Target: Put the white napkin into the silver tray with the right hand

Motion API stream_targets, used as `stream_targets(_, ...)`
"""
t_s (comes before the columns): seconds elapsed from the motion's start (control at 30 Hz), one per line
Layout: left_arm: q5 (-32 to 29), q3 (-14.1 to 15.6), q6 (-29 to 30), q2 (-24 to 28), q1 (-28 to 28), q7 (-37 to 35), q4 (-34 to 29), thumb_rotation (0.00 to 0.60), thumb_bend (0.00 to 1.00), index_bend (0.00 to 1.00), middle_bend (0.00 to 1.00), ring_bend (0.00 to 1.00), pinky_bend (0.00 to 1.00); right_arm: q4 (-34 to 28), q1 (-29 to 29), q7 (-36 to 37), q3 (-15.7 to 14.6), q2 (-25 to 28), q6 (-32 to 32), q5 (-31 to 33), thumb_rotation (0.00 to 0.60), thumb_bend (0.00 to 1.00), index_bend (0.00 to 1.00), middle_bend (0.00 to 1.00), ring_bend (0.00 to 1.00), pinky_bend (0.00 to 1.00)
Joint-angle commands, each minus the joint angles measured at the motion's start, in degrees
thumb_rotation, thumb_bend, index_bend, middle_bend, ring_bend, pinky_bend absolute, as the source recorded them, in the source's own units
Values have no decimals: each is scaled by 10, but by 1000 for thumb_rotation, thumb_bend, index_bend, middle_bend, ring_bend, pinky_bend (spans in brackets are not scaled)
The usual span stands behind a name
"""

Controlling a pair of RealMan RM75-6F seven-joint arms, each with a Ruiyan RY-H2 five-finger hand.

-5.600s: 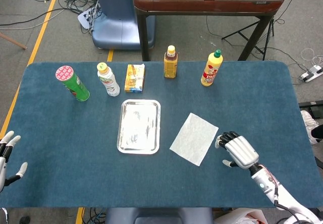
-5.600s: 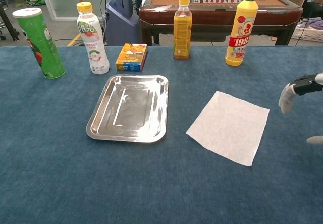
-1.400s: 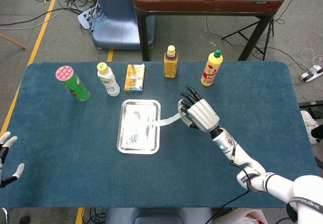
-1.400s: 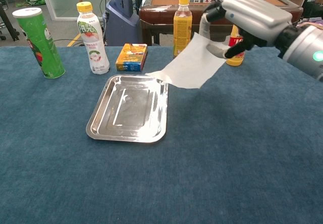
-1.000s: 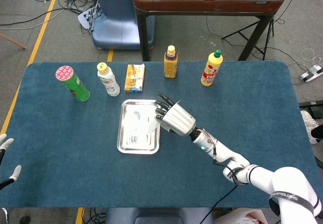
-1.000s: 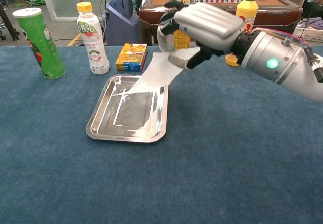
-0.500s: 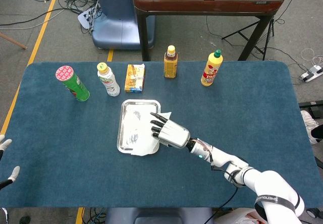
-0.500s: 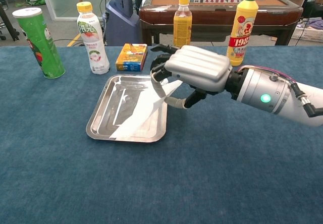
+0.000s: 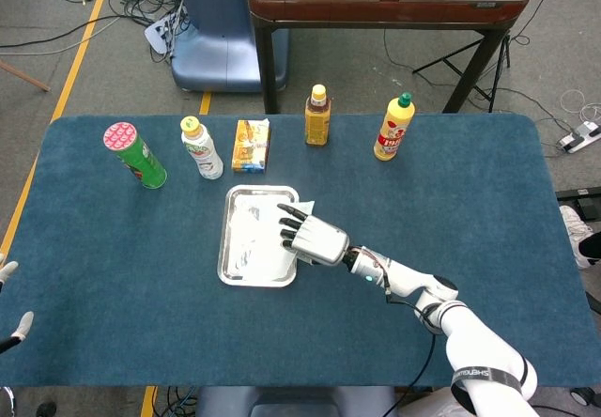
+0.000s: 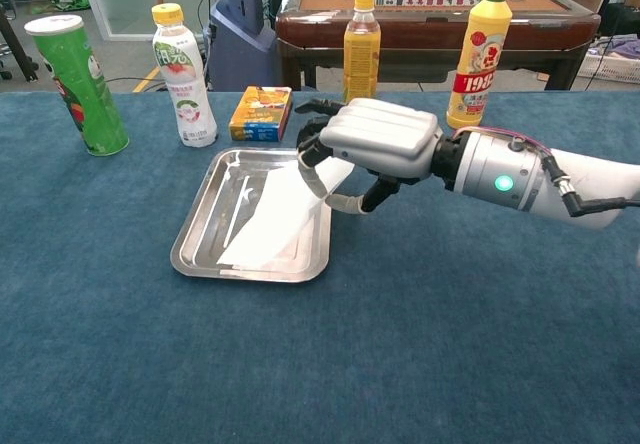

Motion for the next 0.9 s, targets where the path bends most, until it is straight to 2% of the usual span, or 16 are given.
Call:
stream_targets(0.03,-1,0,-1,0,0,1,0,600,274,172,103,134,17,30,12,21,-10,-18,-7,0,600,443,698,431,219,0)
stream_targets(0.47,-3,-2,1,1,2,5,-3,600,274,172,103,134,17,94,41,65,-41,-41,-31,-3,600,425,698,416,219,0)
stream_targets(0.73,-6,-3,6,3,6,5,-5,600,274,172,103,134,17,110,47,72,-55,-47,-46,-1,600,357,697,404,219,0)
stream_targets(0.9,-5,-4,5,2,5,6,-4,600,274,172,103,134,17,114,44,70,-58,-50,-54,5,600,273,698,395,219,0)
